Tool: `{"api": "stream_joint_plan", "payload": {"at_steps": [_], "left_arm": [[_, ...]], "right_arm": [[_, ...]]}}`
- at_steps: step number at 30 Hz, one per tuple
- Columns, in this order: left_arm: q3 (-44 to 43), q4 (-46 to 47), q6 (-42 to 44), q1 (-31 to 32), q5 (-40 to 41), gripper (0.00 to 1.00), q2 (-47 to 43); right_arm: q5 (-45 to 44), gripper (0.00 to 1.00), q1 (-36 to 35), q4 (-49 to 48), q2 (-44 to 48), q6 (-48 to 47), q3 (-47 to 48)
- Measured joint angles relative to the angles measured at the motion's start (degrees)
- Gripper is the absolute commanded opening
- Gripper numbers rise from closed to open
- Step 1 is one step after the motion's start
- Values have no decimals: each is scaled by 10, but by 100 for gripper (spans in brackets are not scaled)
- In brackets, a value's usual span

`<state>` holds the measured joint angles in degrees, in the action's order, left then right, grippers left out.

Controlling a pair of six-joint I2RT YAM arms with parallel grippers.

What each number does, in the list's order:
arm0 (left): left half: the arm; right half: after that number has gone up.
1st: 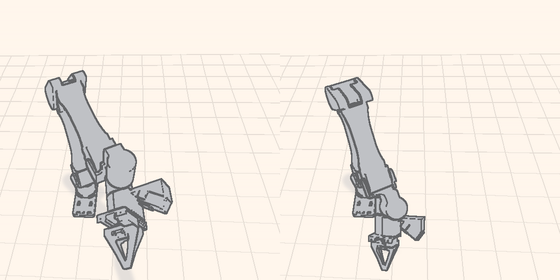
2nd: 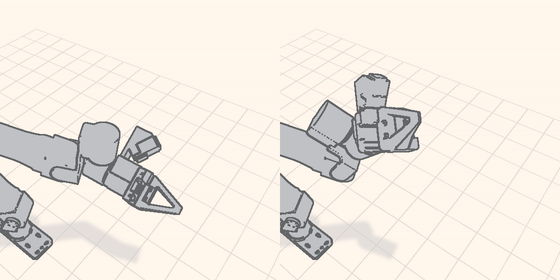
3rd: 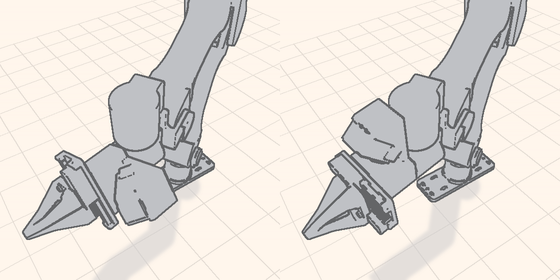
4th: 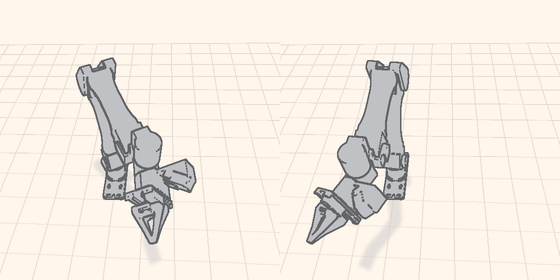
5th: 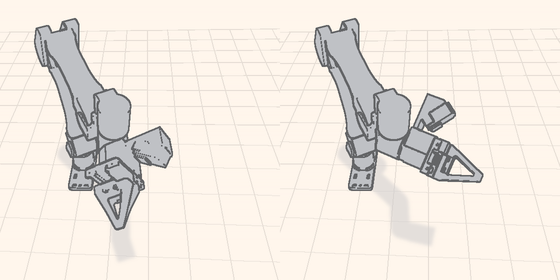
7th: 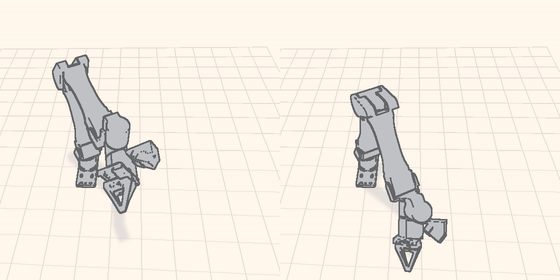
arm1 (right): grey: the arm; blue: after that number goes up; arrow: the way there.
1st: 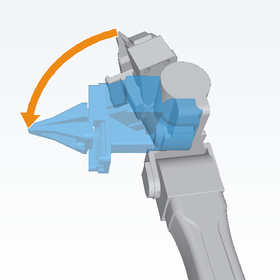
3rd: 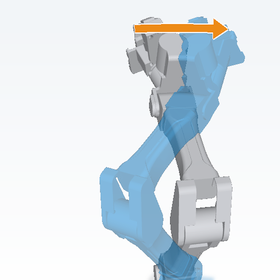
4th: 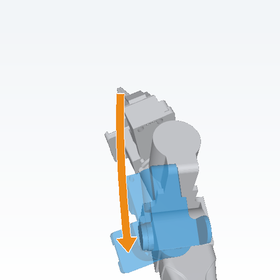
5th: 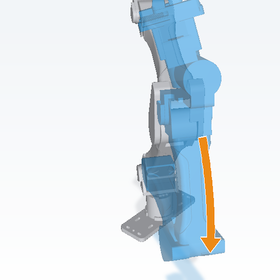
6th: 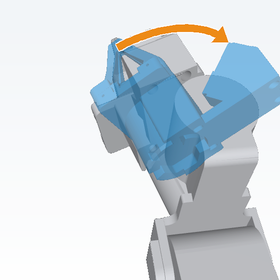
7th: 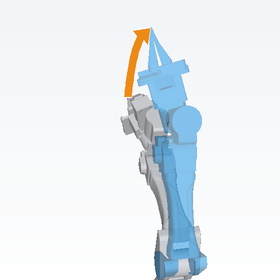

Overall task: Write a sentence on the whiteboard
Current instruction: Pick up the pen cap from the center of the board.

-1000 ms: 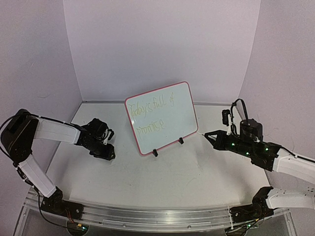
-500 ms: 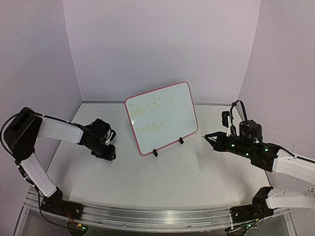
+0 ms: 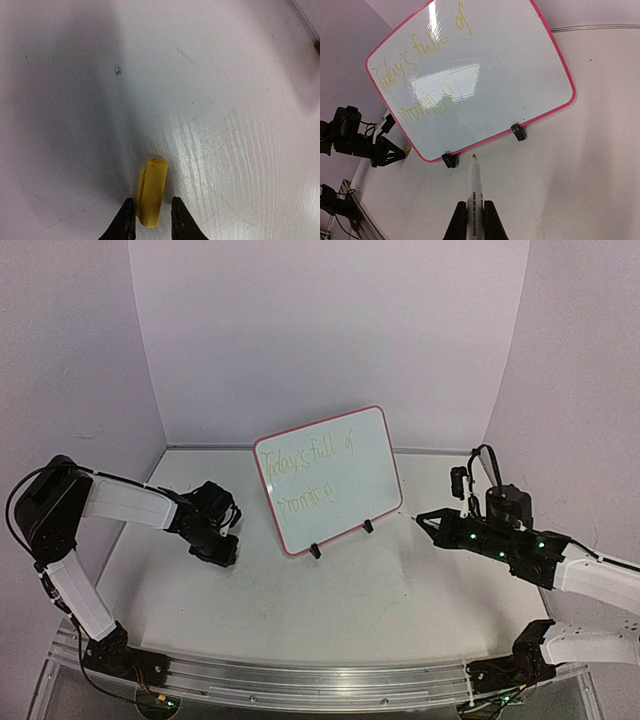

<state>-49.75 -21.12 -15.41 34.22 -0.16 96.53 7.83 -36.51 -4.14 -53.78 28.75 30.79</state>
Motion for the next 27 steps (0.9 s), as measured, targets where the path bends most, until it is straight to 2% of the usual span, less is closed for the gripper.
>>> {"api": "stream_joint_plan", "payload": {"at_steps": [11,19,27], "left_arm": [[-15,-14,-12,7,19,0,11],[-7,-14,-25,11,26,0,1],[46,-36,-23,15,13,0,-139]], "right_arm": [[-7,0,0,8,0,0,0],[-9,0,0,23,-1,0,1],[31,0,4,75,-34,-5,45]]}}
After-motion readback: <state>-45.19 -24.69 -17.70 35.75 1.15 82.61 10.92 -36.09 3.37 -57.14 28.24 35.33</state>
